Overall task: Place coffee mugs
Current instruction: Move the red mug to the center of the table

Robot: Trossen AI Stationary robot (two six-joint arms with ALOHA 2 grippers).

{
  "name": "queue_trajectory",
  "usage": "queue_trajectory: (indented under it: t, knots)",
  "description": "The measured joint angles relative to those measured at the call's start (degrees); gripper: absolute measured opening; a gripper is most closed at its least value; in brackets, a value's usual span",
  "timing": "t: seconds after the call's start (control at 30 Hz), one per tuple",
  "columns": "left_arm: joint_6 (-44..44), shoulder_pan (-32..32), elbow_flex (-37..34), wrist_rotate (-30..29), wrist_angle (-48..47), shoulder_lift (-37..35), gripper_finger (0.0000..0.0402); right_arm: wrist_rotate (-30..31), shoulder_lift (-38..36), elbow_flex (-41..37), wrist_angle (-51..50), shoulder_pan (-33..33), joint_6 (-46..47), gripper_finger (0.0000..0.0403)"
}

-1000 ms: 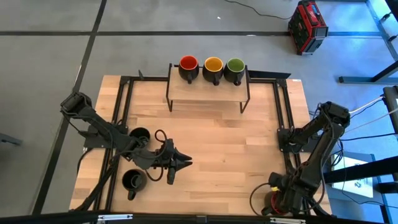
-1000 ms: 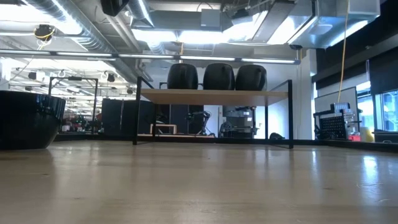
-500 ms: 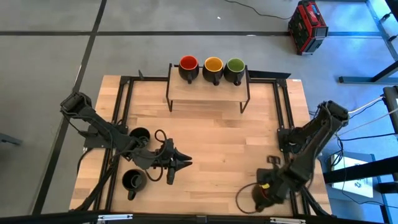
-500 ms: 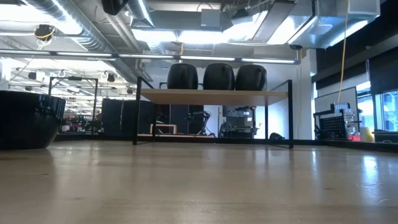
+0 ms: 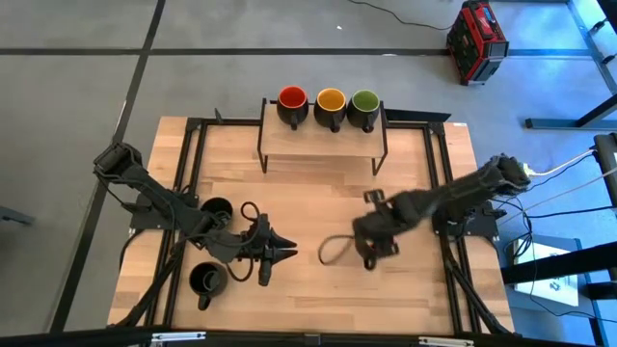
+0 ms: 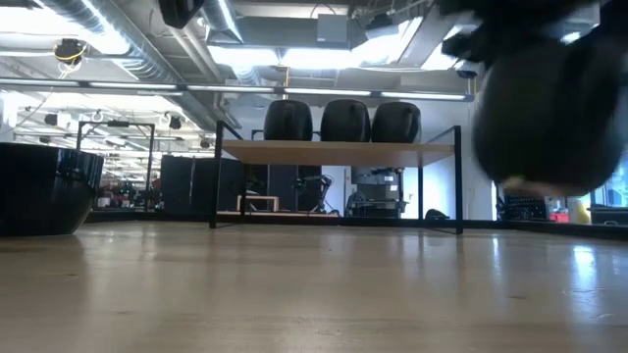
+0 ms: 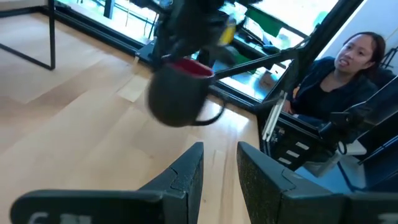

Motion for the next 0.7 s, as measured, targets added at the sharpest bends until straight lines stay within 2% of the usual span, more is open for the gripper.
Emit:
queue_trajectory:
  t: [0.17, 0.3, 0.7]
  knots:
    - [1.16, 0.53, 0.0, 0.03, 0.0, 0.0, 0.0092, -1.27, 4.61, 0.0, 1.29, -6.29, -9.51, 0.0002]
    - [1.21, 0.63, 0.0, 0.02, 0.0, 0.0, 0.0092, -3.81, 7.61, 0.0, 2.46, -8.96, -13.01, 0.0001]
    - [1.62, 0.9, 0.0, 0.02, -0.11, 0.0, 0.0092, -5.03, 9.14, 0.04, 7.03, -11.66, -13.41, 0.0005]
